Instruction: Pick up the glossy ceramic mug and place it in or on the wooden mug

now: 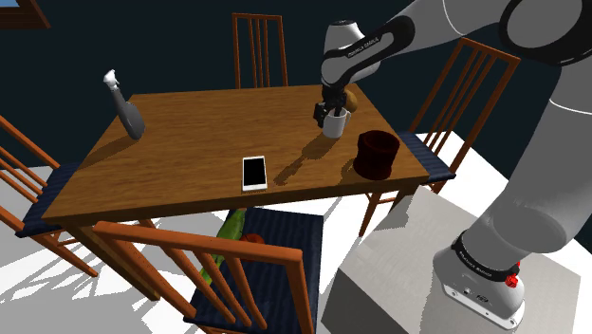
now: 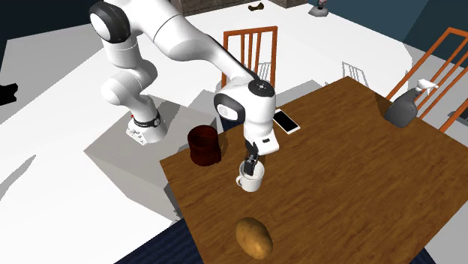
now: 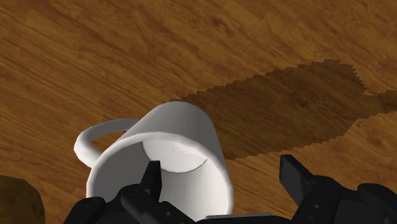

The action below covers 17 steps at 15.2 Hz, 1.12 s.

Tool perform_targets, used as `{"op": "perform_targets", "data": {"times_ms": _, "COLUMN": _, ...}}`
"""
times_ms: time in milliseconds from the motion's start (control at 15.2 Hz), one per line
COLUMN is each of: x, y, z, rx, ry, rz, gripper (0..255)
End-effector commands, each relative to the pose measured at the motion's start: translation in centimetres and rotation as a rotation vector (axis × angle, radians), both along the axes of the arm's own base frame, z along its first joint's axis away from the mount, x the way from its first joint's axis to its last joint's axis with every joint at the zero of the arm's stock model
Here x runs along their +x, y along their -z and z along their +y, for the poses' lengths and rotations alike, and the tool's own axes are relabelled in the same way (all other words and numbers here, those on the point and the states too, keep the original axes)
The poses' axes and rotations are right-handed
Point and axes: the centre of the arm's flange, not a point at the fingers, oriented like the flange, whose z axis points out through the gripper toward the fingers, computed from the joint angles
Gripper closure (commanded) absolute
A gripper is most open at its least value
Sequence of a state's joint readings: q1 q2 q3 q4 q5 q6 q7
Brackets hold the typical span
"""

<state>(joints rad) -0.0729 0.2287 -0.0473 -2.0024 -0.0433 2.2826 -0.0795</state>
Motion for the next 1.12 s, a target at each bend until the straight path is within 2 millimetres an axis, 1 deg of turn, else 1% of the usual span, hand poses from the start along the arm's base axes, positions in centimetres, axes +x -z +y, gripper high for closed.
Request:
{"op": "perform_targets", "data": {"times_ms": 0, "x": 0.0, "y": 0.0, "z": 0.0, "rx": 0.0, "ry": 0.0, "rz": 0.0, "gripper": 0}}
{"op": "perform_targets", "data": {"times_ms": 132, "x": 0.0, "y": 0.0, "z": 0.0, "rx": 0.0, "ry": 0.0, "rz": 0.0, "gripper": 0}}
{"op": "perform_targets", "data": {"times_ms": 198, "x": 0.0, "y": 0.0, "z": 0.0, "rx": 0.0, "ry": 0.0, "rz": 0.0, "gripper": 255}}
{"op": "perform_targets", "data": {"times_ms": 792, "x": 0.0, "y": 0.0, "z": 0.0, "rx": 0.0, "ry": 0.0, "rz": 0.0, "gripper": 255}}
{"op": "perform_targets", "data": {"times_ms": 1056, "x": 0.0, "y": -2.1, "z": 0.0, "rx": 0.0, "ry": 0.0, "rz": 0.0, "gripper": 255}}
